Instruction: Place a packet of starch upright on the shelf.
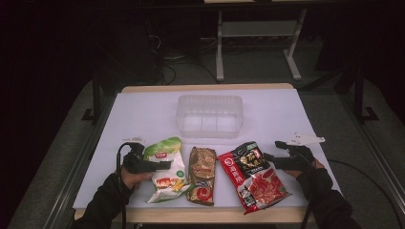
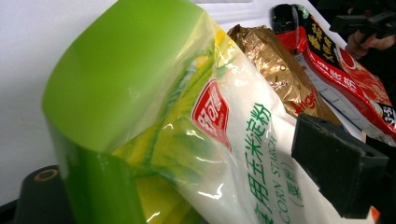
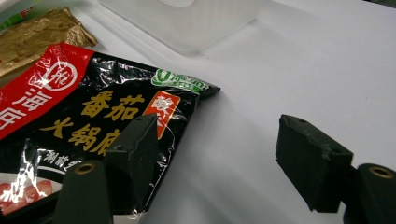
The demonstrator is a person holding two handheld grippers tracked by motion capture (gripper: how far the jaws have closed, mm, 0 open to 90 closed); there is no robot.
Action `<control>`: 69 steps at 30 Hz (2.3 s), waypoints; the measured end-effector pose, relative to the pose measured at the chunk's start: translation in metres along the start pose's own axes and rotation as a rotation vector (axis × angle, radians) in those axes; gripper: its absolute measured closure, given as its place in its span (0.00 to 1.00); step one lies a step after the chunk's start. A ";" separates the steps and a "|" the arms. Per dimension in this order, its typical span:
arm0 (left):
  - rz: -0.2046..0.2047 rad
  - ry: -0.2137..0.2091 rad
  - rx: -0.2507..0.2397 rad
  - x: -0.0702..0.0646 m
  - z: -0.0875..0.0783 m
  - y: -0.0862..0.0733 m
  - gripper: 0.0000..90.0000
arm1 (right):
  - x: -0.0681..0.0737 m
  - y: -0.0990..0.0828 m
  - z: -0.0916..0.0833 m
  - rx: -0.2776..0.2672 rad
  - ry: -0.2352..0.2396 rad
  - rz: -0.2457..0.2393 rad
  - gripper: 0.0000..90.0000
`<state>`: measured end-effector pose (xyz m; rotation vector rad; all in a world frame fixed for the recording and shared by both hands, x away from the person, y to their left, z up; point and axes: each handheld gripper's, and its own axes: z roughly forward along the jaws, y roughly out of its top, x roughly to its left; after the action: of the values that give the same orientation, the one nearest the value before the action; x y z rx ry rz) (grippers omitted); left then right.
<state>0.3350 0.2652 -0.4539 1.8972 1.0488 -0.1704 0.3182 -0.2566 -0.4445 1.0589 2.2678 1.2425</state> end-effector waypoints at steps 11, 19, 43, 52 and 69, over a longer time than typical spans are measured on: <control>0.019 -0.025 -0.071 -0.002 -0.008 -0.002 0.72 | 0.000 -0.001 0.000 -0.002 -0.011 -0.003 0.31; 0.102 0.021 -0.090 -0.011 -0.009 -0.003 0.84 | 0.000 -0.001 0.000 0.000 -0.014 -0.014 0.31; 0.296 0.100 -0.329 -0.058 -0.056 -0.005 0.95 | -0.005 0.000 -0.013 -0.100 -0.051 -0.009 0.35; 0.293 0.144 -0.421 -0.062 -0.075 -0.002 0.96 | -0.004 0.002 -0.012 -0.112 -0.058 -0.012 0.34; 0.270 0.137 -0.493 -0.066 -0.086 0.003 0.96 | -0.005 0.001 -0.015 -0.123 -0.068 -0.010 0.36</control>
<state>0.2707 0.2928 -0.3707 1.5882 0.8175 0.3486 0.3135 -0.2687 -0.4358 1.0279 2.1148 1.3027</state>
